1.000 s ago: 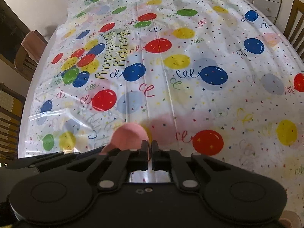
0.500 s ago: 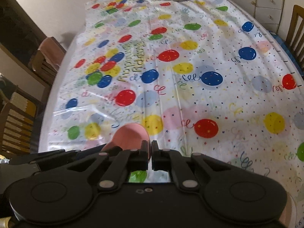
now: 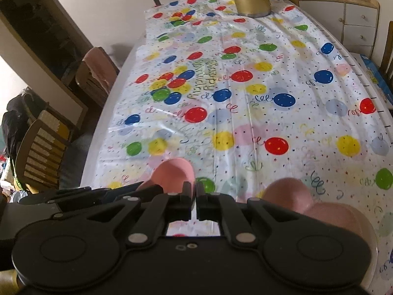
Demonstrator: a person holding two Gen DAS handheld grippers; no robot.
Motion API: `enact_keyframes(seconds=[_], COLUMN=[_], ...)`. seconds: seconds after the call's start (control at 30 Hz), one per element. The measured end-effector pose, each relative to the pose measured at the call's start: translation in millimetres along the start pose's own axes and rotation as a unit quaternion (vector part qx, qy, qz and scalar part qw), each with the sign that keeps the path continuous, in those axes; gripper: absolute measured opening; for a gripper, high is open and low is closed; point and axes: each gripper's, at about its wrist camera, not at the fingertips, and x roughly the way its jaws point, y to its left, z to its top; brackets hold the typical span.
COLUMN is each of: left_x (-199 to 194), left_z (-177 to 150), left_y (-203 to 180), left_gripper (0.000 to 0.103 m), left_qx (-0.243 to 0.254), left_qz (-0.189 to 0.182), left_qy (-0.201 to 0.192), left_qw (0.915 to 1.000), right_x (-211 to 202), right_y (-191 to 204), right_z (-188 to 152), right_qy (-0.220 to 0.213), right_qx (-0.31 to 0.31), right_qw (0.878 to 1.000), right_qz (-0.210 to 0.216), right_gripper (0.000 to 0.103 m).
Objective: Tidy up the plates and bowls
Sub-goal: 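Lift the pink heart bowl and carry it toward the cream bowl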
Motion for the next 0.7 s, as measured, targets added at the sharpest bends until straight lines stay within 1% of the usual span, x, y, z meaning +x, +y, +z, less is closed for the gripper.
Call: enact_keyframes(seconds=[0.17, 0.37, 0.7], left_x=[-21, -41, -57], left_z=[-15, -36, -74], left_y=[-7, -10, -5], left_gripper=[0.014, 0.014, 0.014], left_qx=[-0.002, -0.004, -0.015], left_qz=[0.005, 0.011, 0.019], left_qy=[-0.009, -0.005, 0.012], left_qw=[0.9999, 0.9999, 0.9996], right_x=[-19, -39, -45], right_y=[7, 15, 26], right_z=[-15, -35, -69], right_qy=[-0.008, -0.009, 0.013], right_qx=[-0.010, -0.012, -0.022], right_qw=[1.000, 1.000, 0.999], right_qz=[0.006, 0.018, 0.031], right_gripper=[0.003, 0.004, 0.004])
